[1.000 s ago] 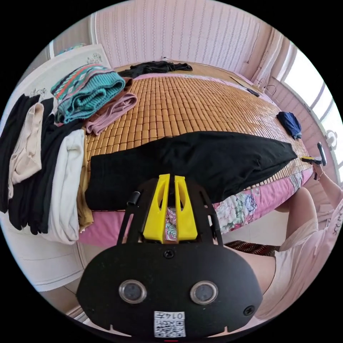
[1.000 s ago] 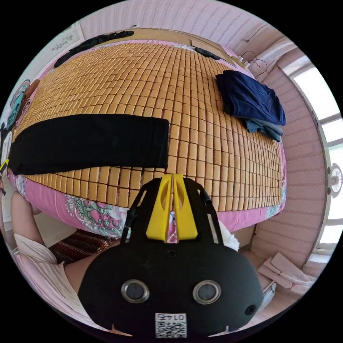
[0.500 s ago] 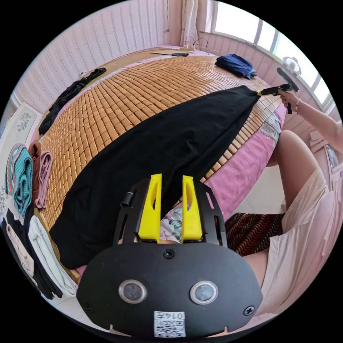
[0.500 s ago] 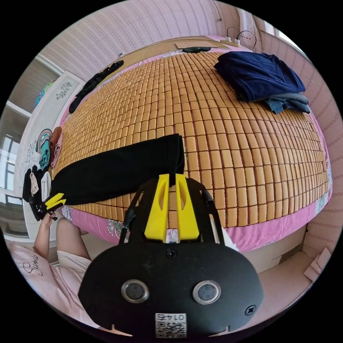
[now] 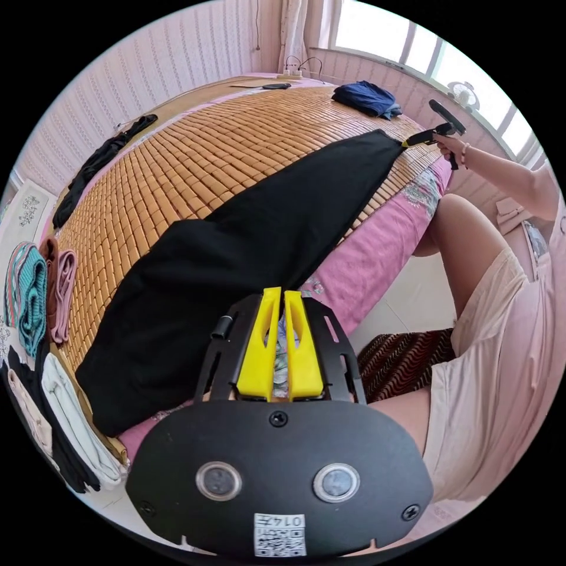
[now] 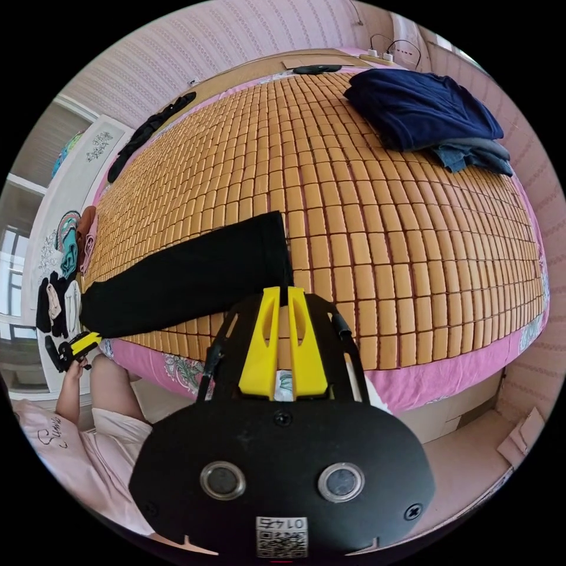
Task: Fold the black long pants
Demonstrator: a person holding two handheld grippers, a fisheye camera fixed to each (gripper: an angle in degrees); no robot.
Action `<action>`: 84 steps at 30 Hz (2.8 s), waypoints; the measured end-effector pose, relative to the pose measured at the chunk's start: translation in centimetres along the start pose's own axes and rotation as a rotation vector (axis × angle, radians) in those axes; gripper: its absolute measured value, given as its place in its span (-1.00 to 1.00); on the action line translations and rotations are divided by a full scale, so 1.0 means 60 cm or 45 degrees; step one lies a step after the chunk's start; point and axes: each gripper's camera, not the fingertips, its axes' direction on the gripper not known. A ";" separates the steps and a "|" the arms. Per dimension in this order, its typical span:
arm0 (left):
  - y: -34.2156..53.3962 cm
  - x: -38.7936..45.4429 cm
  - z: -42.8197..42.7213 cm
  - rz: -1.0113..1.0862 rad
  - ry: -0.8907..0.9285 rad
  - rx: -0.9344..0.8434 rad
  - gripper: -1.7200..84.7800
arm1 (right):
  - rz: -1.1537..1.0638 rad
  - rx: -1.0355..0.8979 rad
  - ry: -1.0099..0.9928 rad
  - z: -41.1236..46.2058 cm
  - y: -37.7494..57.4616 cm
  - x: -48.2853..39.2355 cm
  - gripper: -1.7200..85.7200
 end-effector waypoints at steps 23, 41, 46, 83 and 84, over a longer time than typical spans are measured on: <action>0.103 -0.111 0.008 -0.397 0.063 0.080 -0.86 | 0.030 0.118 -0.013 -0.027 0.056 -0.023 -0.92; 0.295 -0.293 -0.090 -1.041 -0.379 0.257 -0.80 | 0.016 0.213 0.527 -0.033 0.056 -0.212 -0.96; 0.322 -0.339 -0.024 -1.062 -0.453 0.009 -0.81 | -0.515 0.073 0.399 0.075 0.016 -0.475 -0.97; 0.050 0.349 0.120 -0.039 -0.415 0.402 -0.98 | -1.674 -0.686 0.386 0.415 -0.124 -1.229 -0.97; 0.047 0.356 0.124 -0.045 -0.429 0.396 -0.98 | -1.731 -0.692 0.419 0.418 -0.118 -1.236 -0.97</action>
